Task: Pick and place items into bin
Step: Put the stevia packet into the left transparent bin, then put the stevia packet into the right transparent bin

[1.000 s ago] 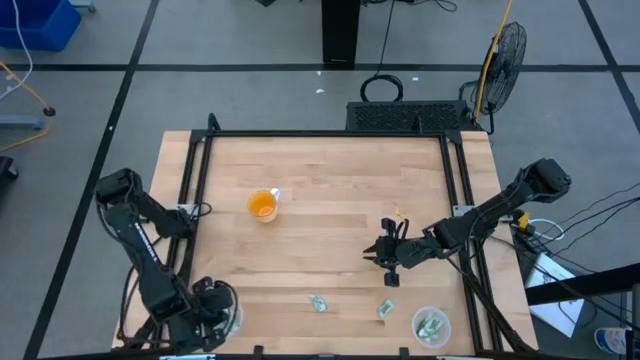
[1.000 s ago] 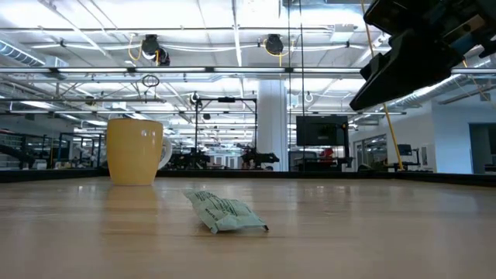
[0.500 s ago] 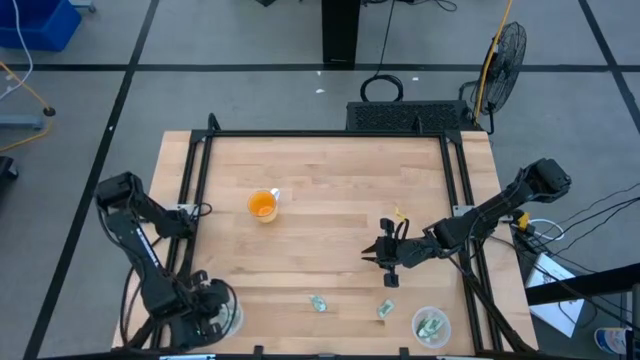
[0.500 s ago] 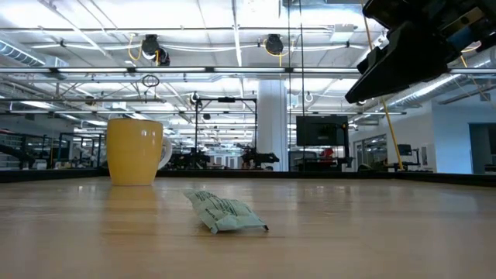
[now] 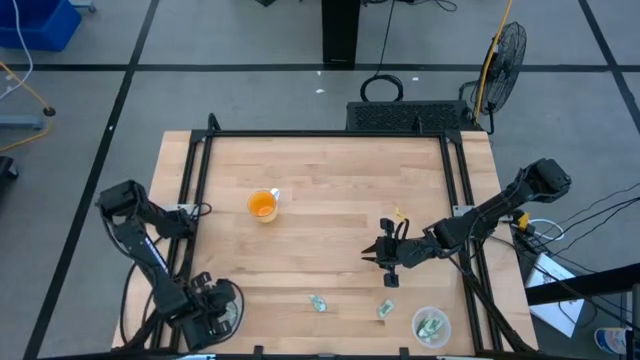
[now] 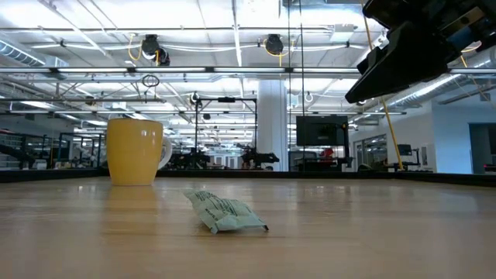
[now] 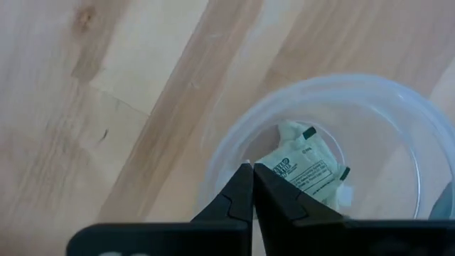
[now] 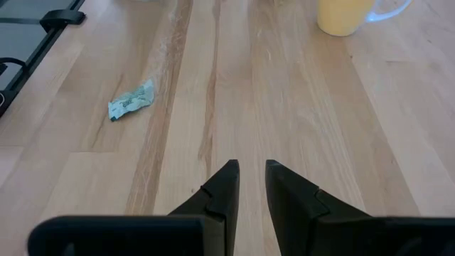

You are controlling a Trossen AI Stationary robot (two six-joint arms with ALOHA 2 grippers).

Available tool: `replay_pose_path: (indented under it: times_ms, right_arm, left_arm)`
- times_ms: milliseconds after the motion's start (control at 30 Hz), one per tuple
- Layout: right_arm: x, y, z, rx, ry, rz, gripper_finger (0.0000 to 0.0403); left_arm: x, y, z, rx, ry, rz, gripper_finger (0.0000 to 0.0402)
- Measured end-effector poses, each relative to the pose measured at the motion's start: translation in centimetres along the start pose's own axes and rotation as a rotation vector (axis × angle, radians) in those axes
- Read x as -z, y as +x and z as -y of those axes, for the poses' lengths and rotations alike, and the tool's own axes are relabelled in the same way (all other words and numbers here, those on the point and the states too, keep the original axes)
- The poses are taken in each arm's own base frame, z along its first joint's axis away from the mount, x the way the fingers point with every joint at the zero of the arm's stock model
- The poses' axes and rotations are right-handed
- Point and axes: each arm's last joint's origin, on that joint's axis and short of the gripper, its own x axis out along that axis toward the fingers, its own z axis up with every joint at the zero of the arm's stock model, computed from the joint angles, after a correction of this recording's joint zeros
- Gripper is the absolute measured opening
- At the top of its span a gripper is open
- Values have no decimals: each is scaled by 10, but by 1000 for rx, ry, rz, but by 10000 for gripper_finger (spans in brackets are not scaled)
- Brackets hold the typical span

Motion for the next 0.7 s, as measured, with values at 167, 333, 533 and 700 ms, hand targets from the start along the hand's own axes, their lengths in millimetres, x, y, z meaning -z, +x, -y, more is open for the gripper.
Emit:
replay_pose_path:
  times_ms: [167,333,533,700]
  right_arm:
    - [0,0,-1,-22,6,-6,66]
    - [-2,0,-4,-89,6,3,67]
    - [-7,-1,-7,-176,4,39,67]
    - [-8,-1,-8,-204,8,52,67]
  left_arm:
    - [-6,1,0,-6,-61,-46,41]
    - [-11,2,-1,-12,-81,-71,75]
    - [-16,-3,0,7,-103,-159,91]
    - [-24,-21,1,82,-113,-161,67]
